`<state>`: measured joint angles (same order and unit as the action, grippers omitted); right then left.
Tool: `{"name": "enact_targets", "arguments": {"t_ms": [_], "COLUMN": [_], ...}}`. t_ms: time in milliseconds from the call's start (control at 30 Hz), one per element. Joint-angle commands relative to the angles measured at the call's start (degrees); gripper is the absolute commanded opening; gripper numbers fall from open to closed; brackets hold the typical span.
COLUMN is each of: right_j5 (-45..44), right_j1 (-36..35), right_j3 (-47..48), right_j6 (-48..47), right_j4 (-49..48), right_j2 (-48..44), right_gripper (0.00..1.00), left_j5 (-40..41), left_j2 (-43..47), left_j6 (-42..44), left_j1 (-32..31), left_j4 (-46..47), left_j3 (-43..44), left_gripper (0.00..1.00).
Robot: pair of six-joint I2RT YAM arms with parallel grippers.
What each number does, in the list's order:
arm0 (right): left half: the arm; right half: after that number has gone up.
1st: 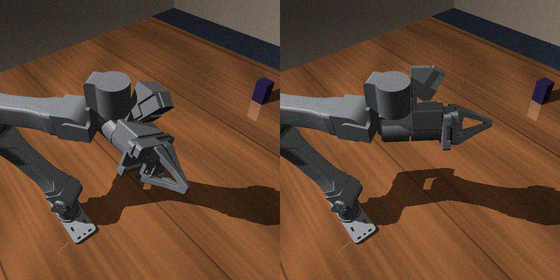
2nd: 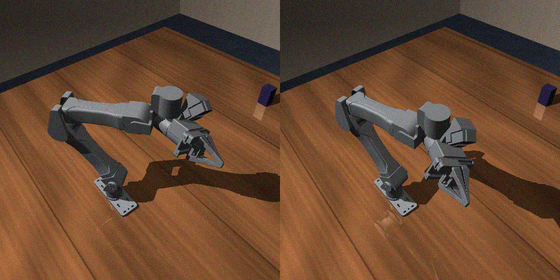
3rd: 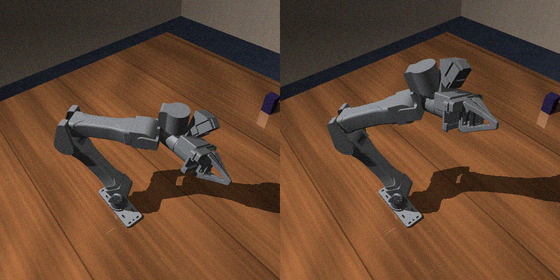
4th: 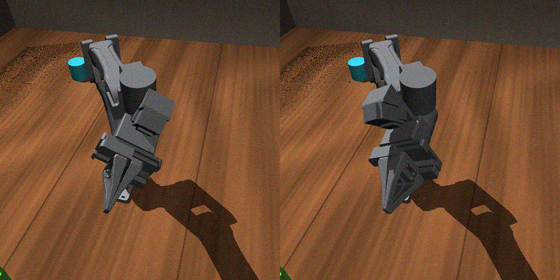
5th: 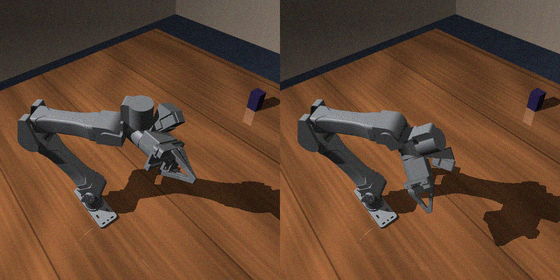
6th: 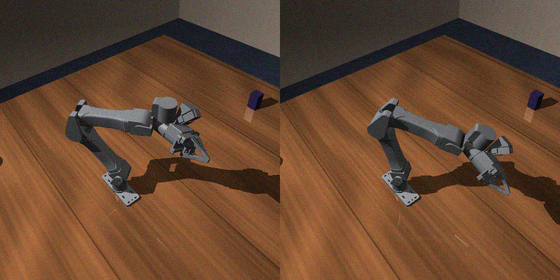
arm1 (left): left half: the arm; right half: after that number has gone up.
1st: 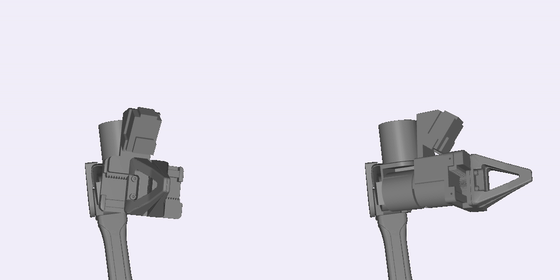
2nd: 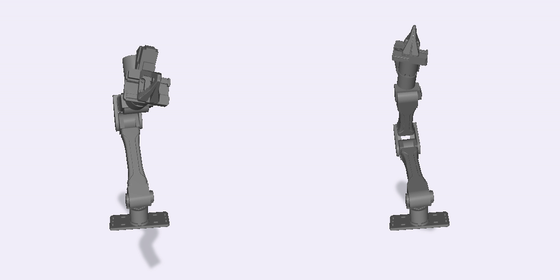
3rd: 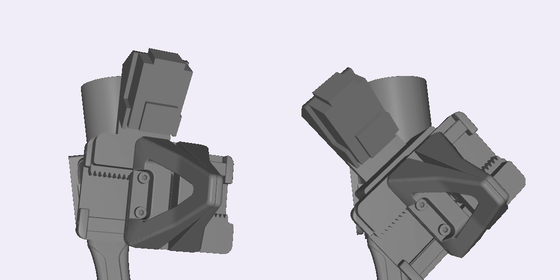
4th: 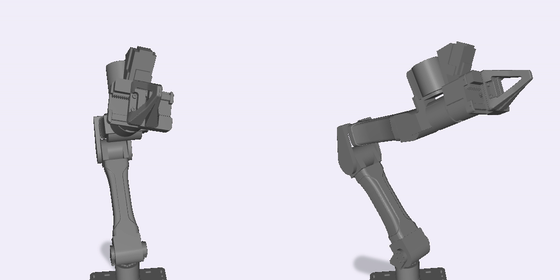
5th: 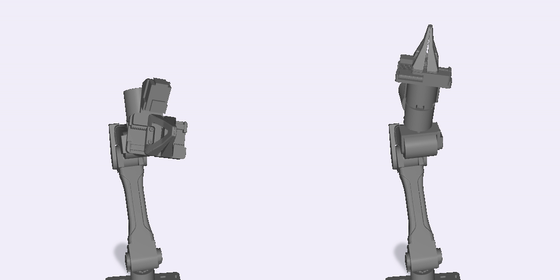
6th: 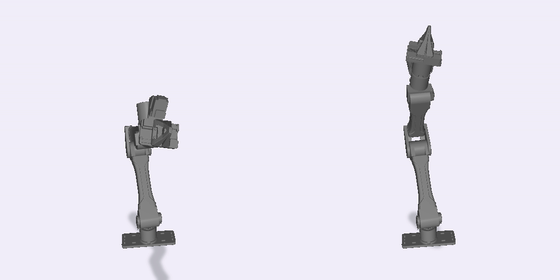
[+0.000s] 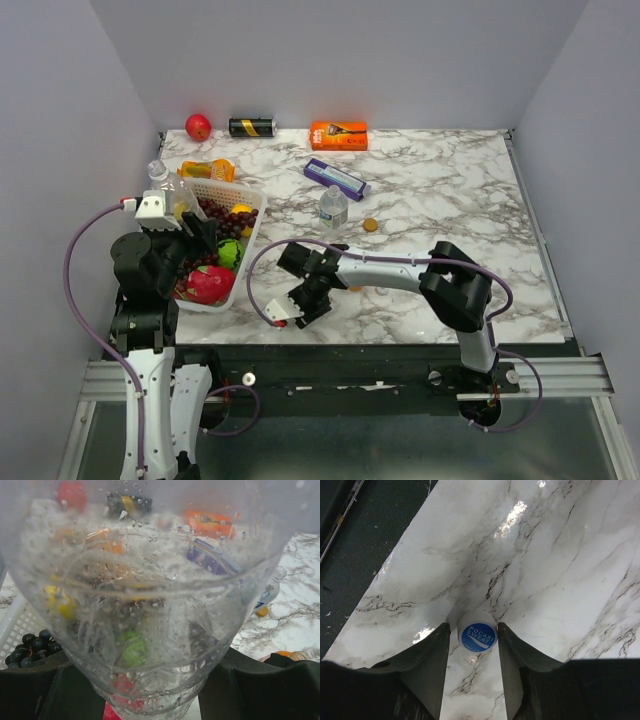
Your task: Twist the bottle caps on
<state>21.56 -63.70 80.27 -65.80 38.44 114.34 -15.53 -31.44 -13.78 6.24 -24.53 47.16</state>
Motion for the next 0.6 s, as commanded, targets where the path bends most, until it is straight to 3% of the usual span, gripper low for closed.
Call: {"name": "enact_targets", "arguments": {"t_ms": [0, 267, 500, 567], "right_j5": [-2.05, -4.33, 1.90, 4.52], "right_j1": [-0.55, -0.28, 4.89, 6.56], "right_j3": [-1.43, -3.01, 5.58, 9.36], "right_j6": [0.15, 0.23, 6.81, 8.49], "right_j4": [-1.70, -2.05, 13.03, 17.27], "right_j2": [1.06, -3.33, -18.97, -22.13], "right_gripper": [0.47, 0.29, 0.24, 0.24], "left_j5": [-2.22, -10.82, -20.58, -22.17], "left_j2": [0.59, -0.20, -10.01, -12.49], "left_j6": [-0.54, 3.05, 10.60, 16.21], "left_j1": [-0.26, -1.05, -6.06, -11.74], "left_j4": [1.59, 3.61, 9.77, 9.77], "left_j3": [-0.40, -1.19, 1.01, 1.10], "left_gripper": [0.01, 0.01, 0.00, 0.00]}}
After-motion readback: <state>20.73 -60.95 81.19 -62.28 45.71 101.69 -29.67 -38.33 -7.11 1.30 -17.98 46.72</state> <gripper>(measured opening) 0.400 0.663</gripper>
